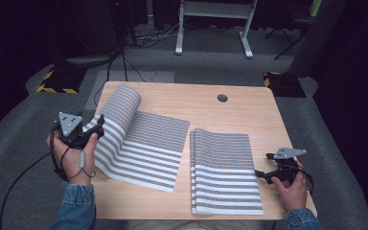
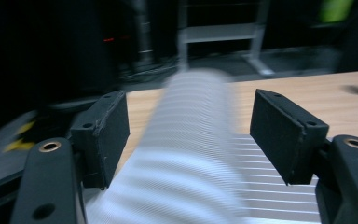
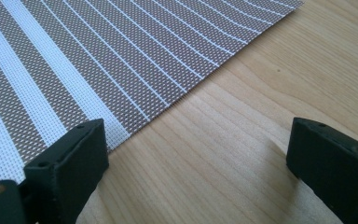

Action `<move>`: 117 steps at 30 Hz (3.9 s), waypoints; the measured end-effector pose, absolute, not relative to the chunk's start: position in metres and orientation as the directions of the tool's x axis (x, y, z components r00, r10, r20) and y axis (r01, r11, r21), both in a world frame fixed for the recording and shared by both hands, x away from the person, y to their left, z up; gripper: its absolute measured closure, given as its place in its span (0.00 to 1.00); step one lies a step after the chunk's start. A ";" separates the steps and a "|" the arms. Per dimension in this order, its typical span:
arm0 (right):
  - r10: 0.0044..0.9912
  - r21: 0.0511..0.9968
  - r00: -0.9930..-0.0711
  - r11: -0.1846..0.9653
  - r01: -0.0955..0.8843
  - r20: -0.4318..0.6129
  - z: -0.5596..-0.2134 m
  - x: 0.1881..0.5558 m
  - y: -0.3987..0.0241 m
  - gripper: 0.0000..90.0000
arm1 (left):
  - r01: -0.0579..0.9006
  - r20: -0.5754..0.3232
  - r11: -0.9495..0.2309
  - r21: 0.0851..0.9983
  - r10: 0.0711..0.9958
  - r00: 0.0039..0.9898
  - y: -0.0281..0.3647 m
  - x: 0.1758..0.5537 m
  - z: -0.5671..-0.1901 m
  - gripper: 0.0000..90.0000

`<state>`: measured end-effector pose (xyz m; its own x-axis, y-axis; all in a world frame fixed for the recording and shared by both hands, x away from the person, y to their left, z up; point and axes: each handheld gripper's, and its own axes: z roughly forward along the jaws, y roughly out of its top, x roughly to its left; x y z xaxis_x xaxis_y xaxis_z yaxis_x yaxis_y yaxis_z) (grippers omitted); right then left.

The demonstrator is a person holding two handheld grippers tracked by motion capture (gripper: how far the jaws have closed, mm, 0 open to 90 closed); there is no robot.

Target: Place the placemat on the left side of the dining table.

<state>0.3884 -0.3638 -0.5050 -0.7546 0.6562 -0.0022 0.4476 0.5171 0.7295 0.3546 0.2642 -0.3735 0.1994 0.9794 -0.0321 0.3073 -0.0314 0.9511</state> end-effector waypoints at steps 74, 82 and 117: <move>0.657 0.729 -0.754 0.516 0.449 -0.001 -0.505 0.389 -0.364 0.06 | 0.511 -0.065 -0.352 0.784 0.772 0.632 0.168 0.376 -0.478 0.97; 0.657 0.729 -0.754 0.517 0.448 -0.002 -0.505 0.389 -0.364 0.06 | 0.402 -0.049 -0.354 0.844 0.696 0.716 0.172 0.355 -0.442 0.98; 0.656 0.729 -0.755 0.518 0.447 -0.004 -0.505 0.389 -0.364 0.06 | 0.697 -0.056 -0.176 0.695 0.954 0.296 0.285 0.315 -0.468 0.33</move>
<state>0.3890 -0.3640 -0.5050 -0.7546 0.6562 -0.0036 0.4470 0.5180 0.7292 0.3155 0.2846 -0.4677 0.2956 0.9537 -0.0556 0.6974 -0.1757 0.6949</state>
